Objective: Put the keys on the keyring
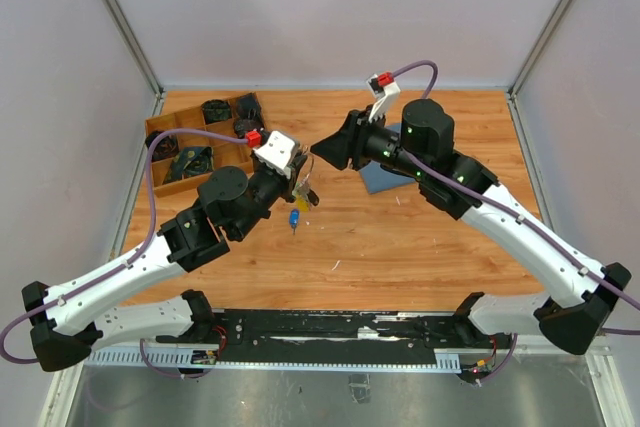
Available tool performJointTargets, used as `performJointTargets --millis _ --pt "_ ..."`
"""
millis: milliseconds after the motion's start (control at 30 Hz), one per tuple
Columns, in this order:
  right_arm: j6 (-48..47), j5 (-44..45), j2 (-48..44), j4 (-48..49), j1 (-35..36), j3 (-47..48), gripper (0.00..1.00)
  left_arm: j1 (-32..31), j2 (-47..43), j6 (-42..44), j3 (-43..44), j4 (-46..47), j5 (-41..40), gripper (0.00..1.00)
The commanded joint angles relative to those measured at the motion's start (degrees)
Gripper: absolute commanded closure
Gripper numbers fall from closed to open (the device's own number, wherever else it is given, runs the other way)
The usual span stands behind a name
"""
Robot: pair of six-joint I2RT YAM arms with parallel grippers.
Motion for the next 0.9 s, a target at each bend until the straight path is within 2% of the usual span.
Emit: performJointTargets --millis 0,267,367,500,600,700,767,867 --pt "1.12 -3.3 2.47 2.09 -0.75 3.03 0.58 -0.66 -0.69 0.53 -0.3 3.15 0.12 1.0" --pt "1.19 -5.61 4.95 1.42 -0.61 4.97 0.6 -0.92 -0.52 0.6 -0.21 2.71 0.91 0.99" --pt "1.13 -5.58 5.23 1.33 -0.59 5.08 0.63 -1.08 -0.44 0.45 -0.28 2.65 1.21 0.99" --pt "1.11 -5.59 5.55 1.32 -0.59 5.23 0.71 -1.17 -0.26 0.49 -0.37 2.67 1.58 1.0" --pt "1.11 -5.71 5.68 1.41 -0.61 5.17 0.81 -1.27 -0.25 0.5 -0.37 2.66 1.47 0.99" --pt "1.14 -6.21 5.7 1.63 -0.59 5.02 0.96 -1.27 -0.55 0.35 -0.58 2.88 0.98 1.0" --pt "1.08 -6.7 5.56 1.78 -0.59 4.92 0.99 -1.23 -0.81 0.07 -0.78 3.17 0.57 0.99" --pt "1.09 -6.9 4.74 2.81 -0.59 4.08 0.99 -1.22 -1.74 -0.53 -1.58 4.23 -0.04 0.86"
